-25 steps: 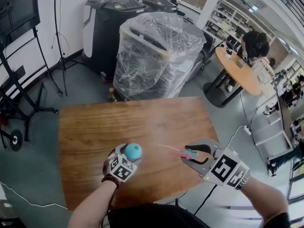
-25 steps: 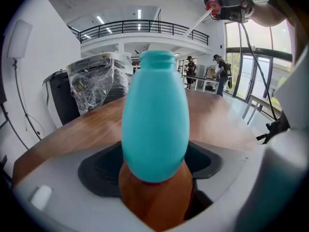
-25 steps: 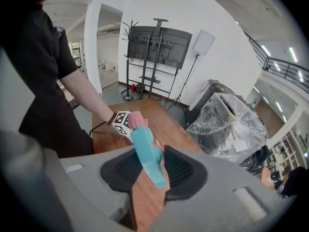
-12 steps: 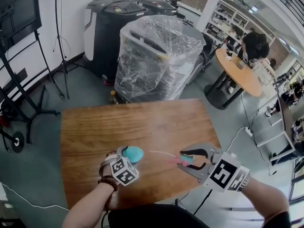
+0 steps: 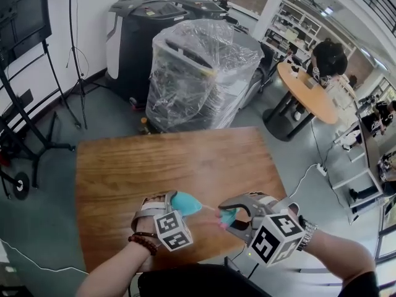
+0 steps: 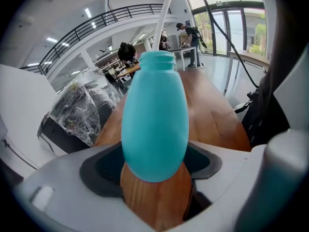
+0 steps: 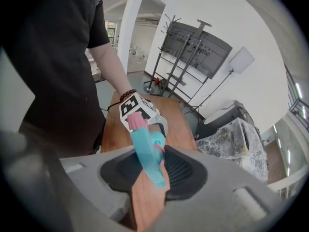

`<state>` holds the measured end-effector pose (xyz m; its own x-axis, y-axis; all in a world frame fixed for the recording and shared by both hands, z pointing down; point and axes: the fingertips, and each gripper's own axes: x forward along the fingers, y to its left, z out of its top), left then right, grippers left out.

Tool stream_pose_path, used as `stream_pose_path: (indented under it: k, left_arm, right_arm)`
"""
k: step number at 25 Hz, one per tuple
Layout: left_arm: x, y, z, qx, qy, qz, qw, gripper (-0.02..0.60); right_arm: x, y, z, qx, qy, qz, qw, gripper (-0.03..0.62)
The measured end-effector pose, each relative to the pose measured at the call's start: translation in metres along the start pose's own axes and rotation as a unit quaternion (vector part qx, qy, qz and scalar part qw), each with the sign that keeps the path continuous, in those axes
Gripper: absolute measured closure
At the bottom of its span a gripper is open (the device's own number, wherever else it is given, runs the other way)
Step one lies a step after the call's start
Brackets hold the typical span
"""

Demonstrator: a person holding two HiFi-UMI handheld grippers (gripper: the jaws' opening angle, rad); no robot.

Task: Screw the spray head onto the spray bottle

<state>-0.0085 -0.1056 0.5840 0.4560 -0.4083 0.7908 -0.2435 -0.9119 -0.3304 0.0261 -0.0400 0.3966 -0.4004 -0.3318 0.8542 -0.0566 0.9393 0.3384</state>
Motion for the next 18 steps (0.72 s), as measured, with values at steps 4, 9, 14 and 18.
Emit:
stream_pose_path:
  k: [4, 9, 14, 18]
  left_arm:
    - [-0.019, -0.008, 0.022, 0.036, -0.009, -0.009, 0.9993, 0.179]
    - [-0.043, -0.015, 0.043, 0.070, -0.020, -0.024, 0.9971, 0.183]
    - [-0.053, -0.021, 0.050, 0.089, -0.015, -0.029, 0.9955, 0.184]
    - [-0.054, -0.026, 0.049, 0.095, -0.007, -0.039, 0.9947, 0.186]
  right_arm:
    - [0.005, 0.012, 0.003, -0.065, 0.009, 0.008, 0.998, 0.479]
    - [0.006, 0.022, 0.005, -0.128, 0.006, 0.013, 0.992, 0.479]
    - [0.002, 0.024, 0.003, -0.159, 0.011, 0.006, 0.987, 0.479]
    - [0.002, 0.028, 0.003, -0.177, 0.014, 0.009, 0.984, 0.479]
